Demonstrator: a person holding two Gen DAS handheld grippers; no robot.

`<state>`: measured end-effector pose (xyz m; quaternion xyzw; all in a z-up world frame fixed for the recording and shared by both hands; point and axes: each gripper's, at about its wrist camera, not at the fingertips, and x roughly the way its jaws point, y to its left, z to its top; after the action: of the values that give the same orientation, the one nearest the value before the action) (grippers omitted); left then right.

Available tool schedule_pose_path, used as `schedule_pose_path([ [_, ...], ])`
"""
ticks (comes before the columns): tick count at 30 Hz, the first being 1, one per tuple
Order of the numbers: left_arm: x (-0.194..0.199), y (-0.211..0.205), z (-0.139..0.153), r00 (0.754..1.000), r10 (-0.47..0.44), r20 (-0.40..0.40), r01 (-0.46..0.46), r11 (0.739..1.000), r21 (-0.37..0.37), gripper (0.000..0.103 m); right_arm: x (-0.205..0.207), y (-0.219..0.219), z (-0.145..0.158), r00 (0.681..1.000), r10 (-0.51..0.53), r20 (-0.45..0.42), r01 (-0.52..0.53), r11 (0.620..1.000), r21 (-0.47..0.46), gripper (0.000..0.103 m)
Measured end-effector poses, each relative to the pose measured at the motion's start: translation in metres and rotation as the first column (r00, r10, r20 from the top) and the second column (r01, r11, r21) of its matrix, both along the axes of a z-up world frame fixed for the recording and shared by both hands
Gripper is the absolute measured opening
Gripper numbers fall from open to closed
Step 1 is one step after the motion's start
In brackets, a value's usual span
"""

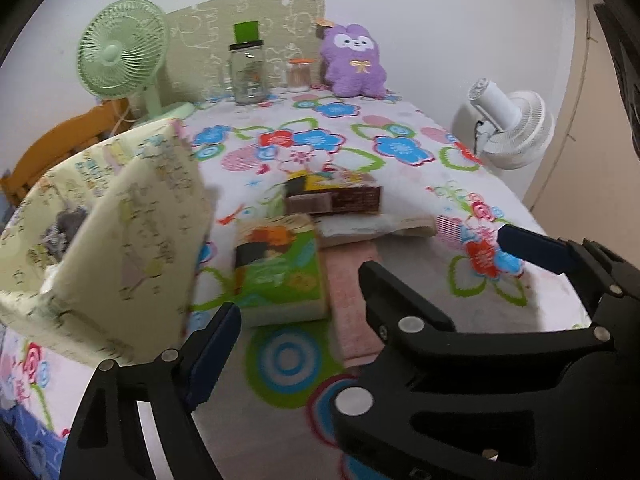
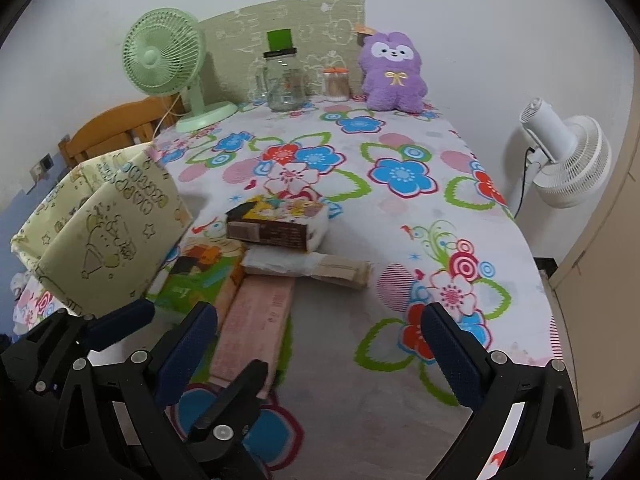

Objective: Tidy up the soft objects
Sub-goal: 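Grasp the green tissue pack with the left tool while the right tool grasps the pink packet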

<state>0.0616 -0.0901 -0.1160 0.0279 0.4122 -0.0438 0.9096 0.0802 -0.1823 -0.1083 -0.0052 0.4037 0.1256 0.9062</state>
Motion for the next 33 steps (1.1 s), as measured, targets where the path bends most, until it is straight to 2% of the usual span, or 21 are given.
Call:
schedule_pose_path([
  [9,-0.007,0.017,-0.012,0.999,0.032,-0.036,-0.031,0.999,0.028,0.085,-0.005,0.023,-0.010,0.999,0.038,-0.034,-0.039,0.999,-0.028,0.101],
  [13,-0.007,0.023,-0.018,0.997,0.045,-0.060,-0.044,0.999,0.016,0.086,-0.002,0.030,-0.019,0.997,0.044,-0.071,-0.047,0.998,-0.037,0.090],
  [16,-0.007,0.026,-0.020,0.997,0.051,-0.061,-0.052,0.999,-0.001,0.086,0.003,0.030,-0.026,0.990,0.050,-0.129,-0.050,0.999,-0.002,0.079],
  [18,-0.006,0.026,-0.020,0.997,0.050,-0.065,-0.051,0.999,-0.003,0.086,0.005,0.031,-0.027,0.991,0.044,-0.128,-0.047,0.999,-0.021,0.074],
  [24,-0.002,0.020,-0.021,0.997,0.039,-0.070,-0.039,0.999,0.001,0.086,0.007,0.028,-0.026,0.992,0.032,-0.120,-0.041,0.996,-0.078,0.045],
  [29,0.001,0.012,-0.020,0.997,0.014,-0.074,-0.013,1.000,0.007,0.086,0.007,0.018,-0.026,0.992,0.025,-0.120,-0.033,0.997,-0.069,0.043],
  [33,0.004,0.010,-0.020,0.997,0.038,-0.069,-0.037,0.999,0.011,0.086,0.006,0.005,-0.024,0.994,0.000,-0.113,-0.006,0.998,-0.057,0.042],
])
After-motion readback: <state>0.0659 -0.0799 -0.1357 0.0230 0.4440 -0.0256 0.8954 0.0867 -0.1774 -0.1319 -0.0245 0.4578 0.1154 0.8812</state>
